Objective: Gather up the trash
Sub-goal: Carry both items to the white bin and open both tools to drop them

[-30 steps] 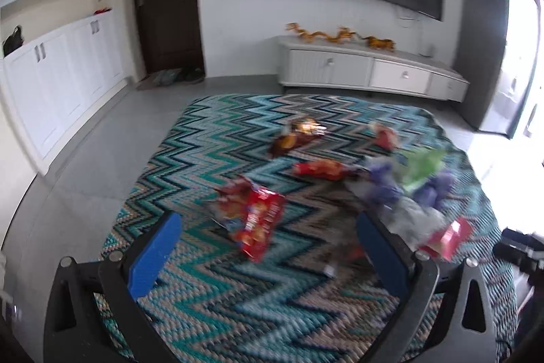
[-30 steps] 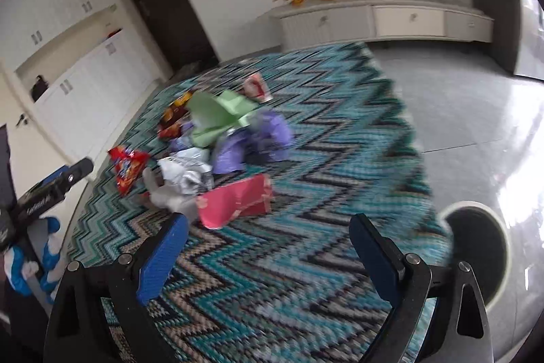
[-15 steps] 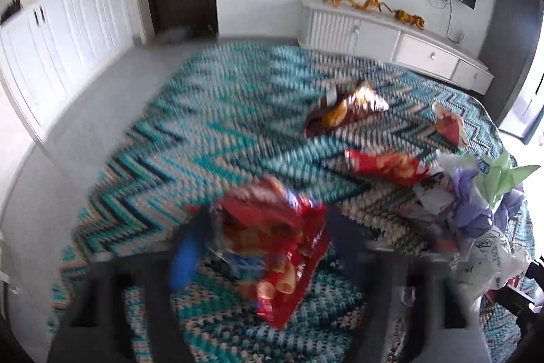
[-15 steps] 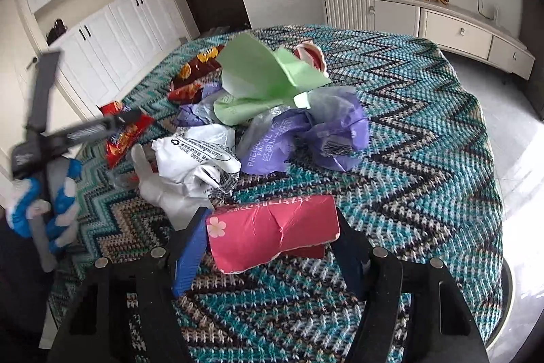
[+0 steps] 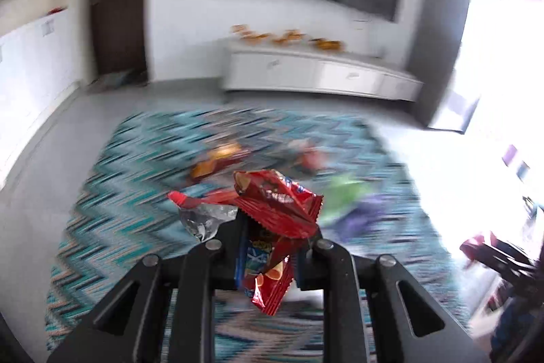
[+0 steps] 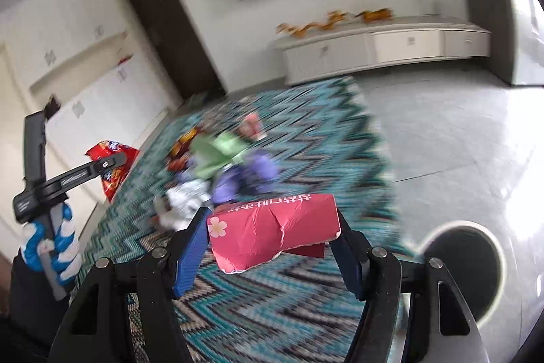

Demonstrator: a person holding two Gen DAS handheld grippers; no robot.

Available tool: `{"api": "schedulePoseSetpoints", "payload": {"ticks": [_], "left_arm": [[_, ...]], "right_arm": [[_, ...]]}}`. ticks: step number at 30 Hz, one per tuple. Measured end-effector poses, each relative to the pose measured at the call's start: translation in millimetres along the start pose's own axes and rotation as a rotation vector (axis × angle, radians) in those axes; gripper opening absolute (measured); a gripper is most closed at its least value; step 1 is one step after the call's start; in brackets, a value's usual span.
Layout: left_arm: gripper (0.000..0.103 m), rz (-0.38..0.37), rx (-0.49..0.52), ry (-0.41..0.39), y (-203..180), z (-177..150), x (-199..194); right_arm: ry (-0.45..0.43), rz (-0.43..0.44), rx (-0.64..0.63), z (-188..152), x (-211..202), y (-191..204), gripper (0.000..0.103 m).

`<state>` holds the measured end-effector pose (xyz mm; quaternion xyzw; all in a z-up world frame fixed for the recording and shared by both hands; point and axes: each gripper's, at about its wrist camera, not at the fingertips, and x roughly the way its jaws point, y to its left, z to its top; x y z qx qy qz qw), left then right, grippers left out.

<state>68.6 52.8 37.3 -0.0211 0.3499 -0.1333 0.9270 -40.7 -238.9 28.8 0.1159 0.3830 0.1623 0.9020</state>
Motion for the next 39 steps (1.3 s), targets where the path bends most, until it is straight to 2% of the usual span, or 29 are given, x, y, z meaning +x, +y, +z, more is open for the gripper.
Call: {"api": "schedulePoseSetpoints", "payload": {"ticks": [2,6,9,13,18,20,22,26,30,32,37,39], "left_arm": [[0.019,-0.089,0.053,0.01,-41.9,9.7,1.6],[0.019,-0.198,0.187,0.033,-129.2,18.3,17.4],[0.02,-0.28,0.269,0.083,-194.5,18.2,40.6],[0.021,-0.352,0.362,0.179,-274.5,7.9,83.9],[0.023,-0.42,0.405,0.292,-334.1,-12.4,124.9],[0.04,-0.445,0.399,0.332,-346.9,-17.8,142.1],[0.049,-0.465,0.396,0.359,-359.9,-22.6,154.6],[0.054,-0.501,0.385,0.413,-373.8,-28.1,168.6],[0.054,-0.506,0.377,0.416,-368.1,-22.0,174.3],[0.054,-0.491,0.369,0.369,-359.1,-13.9,164.5],[0.054,-0.427,0.337,0.184,-329.3,10.9,119.3],[0.054,-0.4,0.344,0.15,-319.5,12.0,101.4]], "right_arm": [[-0.022,-0.021,0.04,-1.6,-22.4,-18.6,0.066],[-0.049,-0.086,0.092,-6.6,-55.9,-64.6,0.066],[-0.05,-0.145,0.144,-12.7,-69.1,-102.1,0.066],[-0.029,-0.218,0.212,-18.9,-73.6,-158.0,0.068],[0.038,-0.28,0.268,-30.3,-51.8,-216.7,0.068],[0.069,-0.301,0.281,-37.4,-39.9,-235.1,0.069],[0.089,-0.319,0.286,-41.0,-31.9,-247.1,0.076],[0.111,-0.359,0.302,-48.5,-24.8,-263.9,0.082],[0.104,-0.367,0.306,-49.1,-30.7,-263.4,0.083],[0.088,-0.364,0.298,-48.9,-38.3,-256.3,0.083],[0.03,-0.345,0.273,-39.7,-56.0,-235.8,0.083],[0.002,-0.338,0.26,-35.7,-67.5,-220.9,0.083]]}}
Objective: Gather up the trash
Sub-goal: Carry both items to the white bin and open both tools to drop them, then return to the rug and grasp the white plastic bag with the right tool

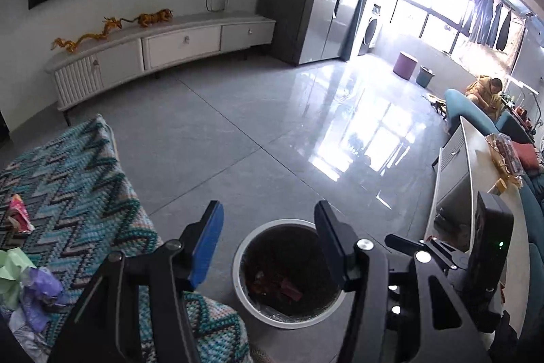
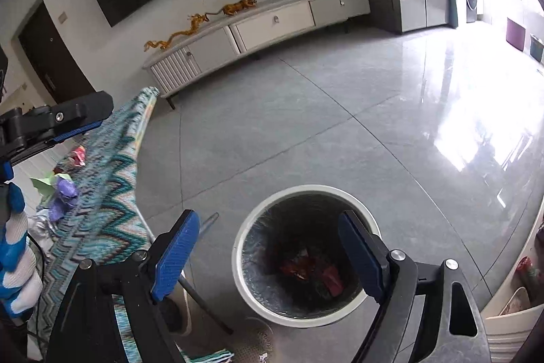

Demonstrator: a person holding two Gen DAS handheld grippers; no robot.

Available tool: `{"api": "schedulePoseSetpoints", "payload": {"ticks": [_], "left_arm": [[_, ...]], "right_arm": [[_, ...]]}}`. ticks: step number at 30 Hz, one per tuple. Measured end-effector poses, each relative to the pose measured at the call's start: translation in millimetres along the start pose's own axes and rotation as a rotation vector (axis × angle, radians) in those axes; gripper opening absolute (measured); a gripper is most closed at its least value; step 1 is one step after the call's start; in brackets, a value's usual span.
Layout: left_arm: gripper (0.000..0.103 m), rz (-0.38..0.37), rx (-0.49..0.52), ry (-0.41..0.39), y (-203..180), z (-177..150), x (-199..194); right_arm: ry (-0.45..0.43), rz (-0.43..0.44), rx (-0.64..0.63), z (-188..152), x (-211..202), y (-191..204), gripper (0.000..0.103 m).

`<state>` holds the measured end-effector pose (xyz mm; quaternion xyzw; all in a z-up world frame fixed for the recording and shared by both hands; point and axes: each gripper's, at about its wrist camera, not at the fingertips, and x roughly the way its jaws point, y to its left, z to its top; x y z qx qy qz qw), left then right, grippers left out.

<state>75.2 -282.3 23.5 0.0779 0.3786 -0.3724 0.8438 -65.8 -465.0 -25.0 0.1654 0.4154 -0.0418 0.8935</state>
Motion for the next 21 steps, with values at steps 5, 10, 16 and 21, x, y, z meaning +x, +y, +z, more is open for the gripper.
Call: {"api": "schedulePoseSetpoints", "payload": {"ticks": [5,10,16,21], "left_arm": [[0.054,0.072,0.007,-0.023,7.9,-20.3,-45.9],[0.054,0.124,-0.031,-0.073,44.9,-46.4,-103.8],[0.054,0.238,-0.109,-0.127,108.7,-82.3,-172.5],[0.054,0.348,-0.202,-0.174,172.0,-113.9,-225.4]], "right_arm": [[-0.061,0.033,-0.046,7.2,-33.0,34.6,0.083],[-0.11,0.067,-0.102,11.5,-66.3,73.1,0.083],[-0.151,0.108,-0.195,14.4,-96.8,126.0,0.083],[-0.161,0.142,-0.262,12.5,-106.3,166.0,0.081]]}}
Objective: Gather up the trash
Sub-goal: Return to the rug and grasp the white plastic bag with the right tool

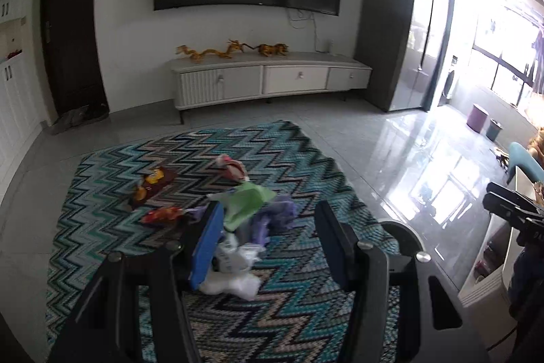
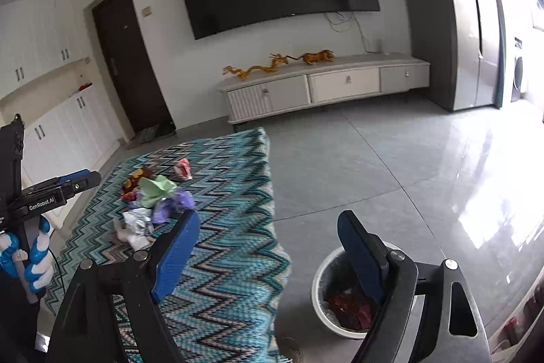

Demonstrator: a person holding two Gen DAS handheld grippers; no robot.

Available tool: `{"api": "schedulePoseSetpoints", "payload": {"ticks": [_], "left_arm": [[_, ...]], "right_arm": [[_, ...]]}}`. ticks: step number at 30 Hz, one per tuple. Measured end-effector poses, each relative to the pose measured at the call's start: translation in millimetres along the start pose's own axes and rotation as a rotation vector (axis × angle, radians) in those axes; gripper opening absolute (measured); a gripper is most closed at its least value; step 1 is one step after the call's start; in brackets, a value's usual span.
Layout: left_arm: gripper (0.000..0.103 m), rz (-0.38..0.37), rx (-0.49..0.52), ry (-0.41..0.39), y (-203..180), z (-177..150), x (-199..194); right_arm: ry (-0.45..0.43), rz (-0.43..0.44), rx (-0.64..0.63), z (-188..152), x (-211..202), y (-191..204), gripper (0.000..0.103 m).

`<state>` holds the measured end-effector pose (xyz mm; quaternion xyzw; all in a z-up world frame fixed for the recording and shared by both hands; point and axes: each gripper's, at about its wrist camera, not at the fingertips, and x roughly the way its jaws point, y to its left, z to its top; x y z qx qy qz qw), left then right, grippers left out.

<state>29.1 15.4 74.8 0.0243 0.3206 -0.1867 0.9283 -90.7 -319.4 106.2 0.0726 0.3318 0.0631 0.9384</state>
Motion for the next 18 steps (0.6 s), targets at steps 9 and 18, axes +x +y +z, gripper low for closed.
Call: {"api": "schedulePoseSetpoints", "payload": {"ticks": [9,18], "left_arm": [[0.05,0.014,-0.067,0.057,67.2,-37.0,4.7],[0.033,-0.073,-0.017,0.173,57.4,-67.3,67.6]], "right_arm": [[0.068,0.094,-0.081,0.9,39.6,61.5,0.072],[0.168,0.15,-0.163,-8.4,92.3,104.3,0.071]]}}
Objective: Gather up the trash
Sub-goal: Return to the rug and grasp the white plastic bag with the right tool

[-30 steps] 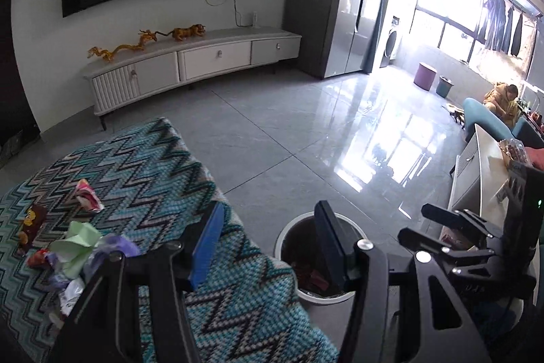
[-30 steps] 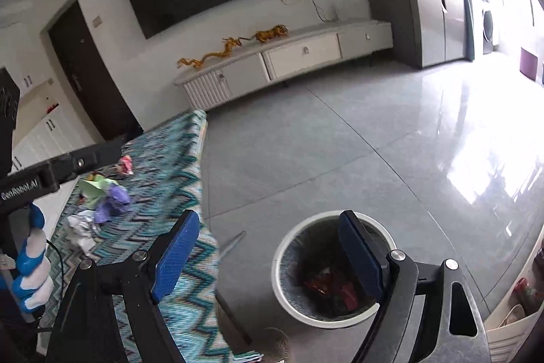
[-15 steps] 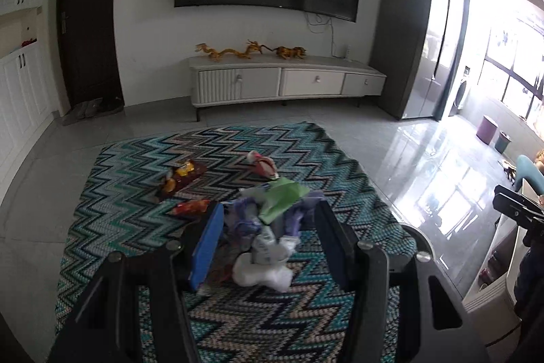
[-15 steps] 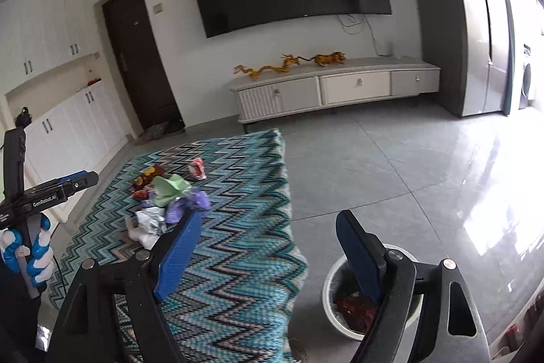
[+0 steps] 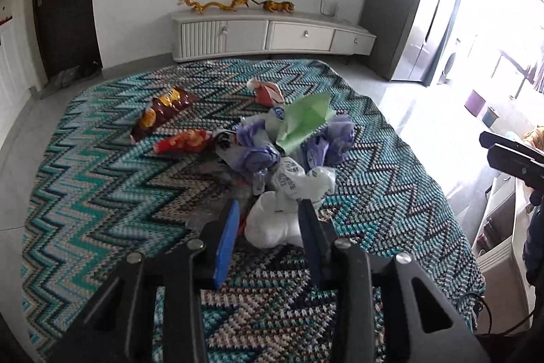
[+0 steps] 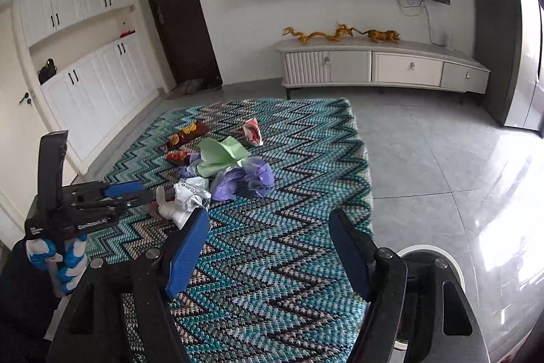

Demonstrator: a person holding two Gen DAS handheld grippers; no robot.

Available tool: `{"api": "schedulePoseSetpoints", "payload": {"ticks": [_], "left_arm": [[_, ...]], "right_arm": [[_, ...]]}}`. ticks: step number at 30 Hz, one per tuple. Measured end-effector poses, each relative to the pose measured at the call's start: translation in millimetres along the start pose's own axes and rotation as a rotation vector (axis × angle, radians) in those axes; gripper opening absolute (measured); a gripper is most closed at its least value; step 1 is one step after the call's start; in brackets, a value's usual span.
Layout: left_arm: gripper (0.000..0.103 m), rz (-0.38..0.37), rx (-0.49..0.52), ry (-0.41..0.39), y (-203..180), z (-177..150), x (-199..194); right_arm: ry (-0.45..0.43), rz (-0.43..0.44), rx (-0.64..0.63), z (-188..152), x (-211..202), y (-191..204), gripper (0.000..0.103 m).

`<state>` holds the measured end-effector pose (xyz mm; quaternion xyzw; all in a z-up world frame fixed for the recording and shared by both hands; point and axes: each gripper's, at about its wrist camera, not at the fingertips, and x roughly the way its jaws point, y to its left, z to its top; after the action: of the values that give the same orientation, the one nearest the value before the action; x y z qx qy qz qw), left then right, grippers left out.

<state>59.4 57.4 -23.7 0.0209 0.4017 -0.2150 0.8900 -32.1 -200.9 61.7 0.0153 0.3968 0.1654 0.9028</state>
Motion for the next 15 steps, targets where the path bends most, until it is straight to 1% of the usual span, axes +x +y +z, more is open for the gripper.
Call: {"api": "schedulePoseSetpoints", "payload": {"ticks": [2,5,8,10,15], "left_arm": [[0.026,-0.013,-0.003,0.008,3.0,0.4,10.2],[0.02,-0.023,0.002,0.021,5.5,0.8,20.4],[0.006,-0.03,0.007,0.025,6.5,-1.3,25.3],[0.002,-0.03,0.002,0.013,7.4,-2.9,23.7],[0.001,-0.02,-0.029,-0.035,13.5,-5.1,9.4]], "right_arm": [[0.022,0.005,-0.007,0.5,12.5,3.0,0.071],[0.047,0.018,-0.013,0.7,28.1,5.9,0.071],[0.067,0.041,-0.022,2.3,42.8,11.2,0.07],[0.082,0.058,-0.036,4.6,53.5,17.7,0.07],[0.119,0.131,-0.091,8.5,82.6,43.5,0.068]]}}
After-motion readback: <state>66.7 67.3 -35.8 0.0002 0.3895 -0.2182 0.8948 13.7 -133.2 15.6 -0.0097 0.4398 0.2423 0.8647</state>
